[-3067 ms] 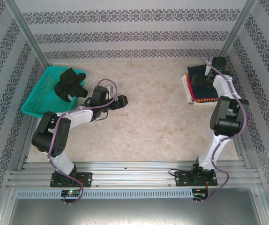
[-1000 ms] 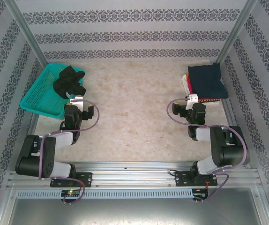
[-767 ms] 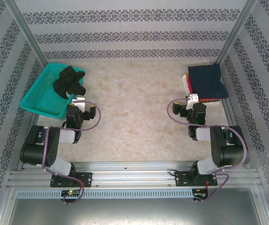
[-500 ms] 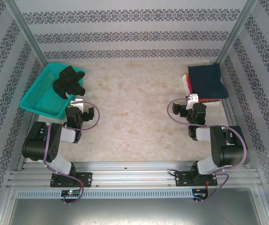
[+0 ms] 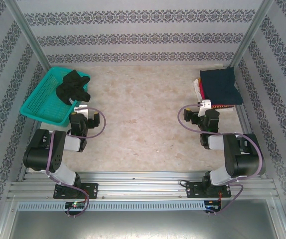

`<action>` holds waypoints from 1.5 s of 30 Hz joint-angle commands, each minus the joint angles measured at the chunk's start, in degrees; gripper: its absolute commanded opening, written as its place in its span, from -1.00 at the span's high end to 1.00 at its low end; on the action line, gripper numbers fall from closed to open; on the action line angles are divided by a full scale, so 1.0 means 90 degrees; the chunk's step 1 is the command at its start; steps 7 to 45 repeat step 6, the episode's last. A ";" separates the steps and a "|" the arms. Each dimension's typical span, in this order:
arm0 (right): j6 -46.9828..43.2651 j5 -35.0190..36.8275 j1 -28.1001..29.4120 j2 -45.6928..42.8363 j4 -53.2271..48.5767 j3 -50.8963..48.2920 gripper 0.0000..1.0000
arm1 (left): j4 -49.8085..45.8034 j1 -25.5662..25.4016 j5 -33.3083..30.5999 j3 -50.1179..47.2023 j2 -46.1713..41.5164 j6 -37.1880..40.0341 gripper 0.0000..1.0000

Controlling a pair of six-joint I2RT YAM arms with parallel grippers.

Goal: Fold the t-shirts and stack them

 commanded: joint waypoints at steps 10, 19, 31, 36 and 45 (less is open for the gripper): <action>0.0065 0.0099 -0.0070 0.0050 0.0171 0.0080 -0.96 | 0.0291 0.0090 -0.0099 0.0094 -0.0026 -0.0075 -1.00; 0.0065 0.0099 -0.0070 0.0050 0.0171 0.0080 -0.96 | 0.0291 0.0090 -0.0099 0.0094 -0.0026 -0.0075 -1.00; 0.0065 0.0099 -0.0070 0.0050 0.0171 0.0080 -0.96 | 0.0291 0.0090 -0.0099 0.0094 -0.0026 -0.0075 -1.00; 0.0065 0.0099 -0.0070 0.0050 0.0171 0.0080 -0.96 | 0.0291 0.0090 -0.0099 0.0094 -0.0026 -0.0075 -1.00; 0.0065 0.0099 -0.0070 0.0050 0.0171 0.0080 -0.96 | 0.0291 0.0090 -0.0099 0.0094 -0.0026 -0.0075 -1.00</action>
